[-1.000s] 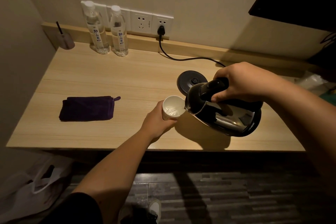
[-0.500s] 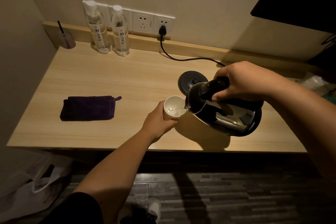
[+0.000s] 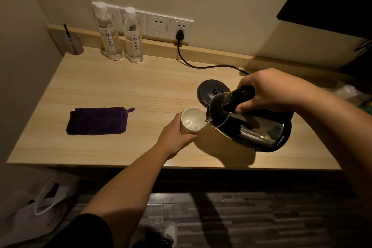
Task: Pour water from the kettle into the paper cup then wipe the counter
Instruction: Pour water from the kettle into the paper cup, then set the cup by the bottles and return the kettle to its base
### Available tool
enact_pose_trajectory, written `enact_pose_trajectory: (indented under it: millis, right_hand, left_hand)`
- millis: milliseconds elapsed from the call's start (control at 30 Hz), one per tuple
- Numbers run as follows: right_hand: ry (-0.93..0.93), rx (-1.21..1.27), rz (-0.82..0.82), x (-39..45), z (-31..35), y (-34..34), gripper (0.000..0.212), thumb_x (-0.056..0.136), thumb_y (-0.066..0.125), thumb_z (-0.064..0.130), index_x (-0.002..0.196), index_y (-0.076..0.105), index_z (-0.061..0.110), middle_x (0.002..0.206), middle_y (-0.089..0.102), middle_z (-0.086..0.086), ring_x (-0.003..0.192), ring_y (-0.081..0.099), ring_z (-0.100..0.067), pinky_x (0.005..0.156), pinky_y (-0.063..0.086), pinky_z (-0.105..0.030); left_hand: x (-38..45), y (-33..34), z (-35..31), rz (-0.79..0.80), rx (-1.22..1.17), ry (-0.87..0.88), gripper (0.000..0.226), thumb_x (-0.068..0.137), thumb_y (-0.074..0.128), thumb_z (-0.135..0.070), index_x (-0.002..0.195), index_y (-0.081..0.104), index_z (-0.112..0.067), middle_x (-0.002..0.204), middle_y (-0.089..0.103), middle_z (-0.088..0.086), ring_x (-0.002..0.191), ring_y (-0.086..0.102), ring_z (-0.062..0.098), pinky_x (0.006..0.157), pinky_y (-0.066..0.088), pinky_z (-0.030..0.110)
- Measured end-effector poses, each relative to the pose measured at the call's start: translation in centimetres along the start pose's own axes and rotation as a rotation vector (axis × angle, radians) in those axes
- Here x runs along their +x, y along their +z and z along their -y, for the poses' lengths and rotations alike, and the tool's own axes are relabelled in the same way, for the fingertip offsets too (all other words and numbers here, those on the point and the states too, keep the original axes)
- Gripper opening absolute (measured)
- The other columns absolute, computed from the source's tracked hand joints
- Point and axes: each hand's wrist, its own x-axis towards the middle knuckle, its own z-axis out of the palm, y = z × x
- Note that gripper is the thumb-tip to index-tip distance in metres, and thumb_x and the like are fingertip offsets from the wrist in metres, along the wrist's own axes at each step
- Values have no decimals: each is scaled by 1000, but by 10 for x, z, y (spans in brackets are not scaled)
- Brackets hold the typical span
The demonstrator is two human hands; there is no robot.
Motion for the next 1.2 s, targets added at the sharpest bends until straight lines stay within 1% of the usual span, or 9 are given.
enact_pose_trajectory:
  millis: [133, 267, 500, 633, 767, 933, 1033, 1100, 1200]
  right_hand:
    - [-7, -6, -3, 1, 0, -1, 44, 73, 76, 44, 108, 66, 21, 92, 66, -1, 81, 60, -18, 70, 55, -35]
    - [-5, -12, -3, 1, 0, 1, 43, 73, 76, 44, 108, 65, 21, 91, 66, -1, 79, 59, -16, 65, 53, -29]
    - [11, 7, 12, 0, 1, 0, 41, 73, 76, 43, 107, 65, 22, 90, 65, -1, 80, 60, -17, 66, 53, -30]
    - [77, 152, -9, -8, -11, 10, 38, 74, 77, 37, 106, 63, 24, 94, 64, 0, 88, 60, -18, 73, 53, -33]
    - [150, 382, -55, -22, -29, 31, 33, 70, 80, 34, 99, 63, 29, 91, 65, 5, 85, 60, -15, 65, 46, -29]
    - [242, 725, -226, -53, -52, 64, 30, 71, 81, 22, 95, 64, 31, 89, 66, 4, 82, 61, -13, 66, 44, -29]
    - [360, 931, -356, -70, -66, 99, 29, 76, 76, 19, 93, 60, 37, 92, 64, 2, 87, 60, -18, 69, 44, -30]
    - [458, 999, -465, -78, -76, 126, 27, 79, 73, 22, 100, 61, 34, 97, 64, 0, 93, 60, -25, 74, 45, -34]
    - [588, 1068, -617, -79, -82, 157, 35, 81, 71, 27, 114, 60, 26, 105, 63, -4, 102, 59, -30, 77, 45, -36]
  left_hand:
    - [0, 0, -1, 2, 13, 6, 75, 72, 80, -36, 133, 38, -39, 114, 56, -16, 105, 53, 10, 77, 43, 23]
    - [0, -1, -1, 3, 9, 4, 73, 72, 80, -37, 132, 38, -40, 112, 56, -17, 104, 54, 9, 75, 43, 21]
    - [-2, -1, -3, 3, 7, -3, 75, 72, 80, -37, 133, 38, -40, 113, 55, -18, 105, 53, 9, 77, 43, 23]
    - [-3, -1, -4, 3, 6, -6, 75, 72, 80, -35, 134, 38, -39, 113, 56, -17, 106, 54, 9, 75, 42, 20]
    - [-3, -2, -6, 8, 7, -17, 74, 72, 80, -37, 134, 38, -39, 116, 57, -15, 107, 54, 10, 76, 43, 22]
    - [-6, -5, -11, 15, -17, -23, 75, 73, 82, -34, 134, 39, -36, 116, 57, -13, 103, 54, 8, 64, 41, 8]
    - [-9, -6, -16, 19, -42, -32, 73, 73, 82, -34, 132, 39, -35, 115, 57, -13, 99, 55, 7, 62, 42, 8]
    - [-10, -6, -18, 21, -45, -38, 73, 72, 82, -37, 131, 39, -38, 114, 57, -15, 100, 55, 6, 67, 40, 11]
    - [-12, -5, -23, 25, -58, -57, 74, 73, 82, -35, 132, 38, -38, 110, 55, -20, 95, 54, -2, 68, 39, 11]
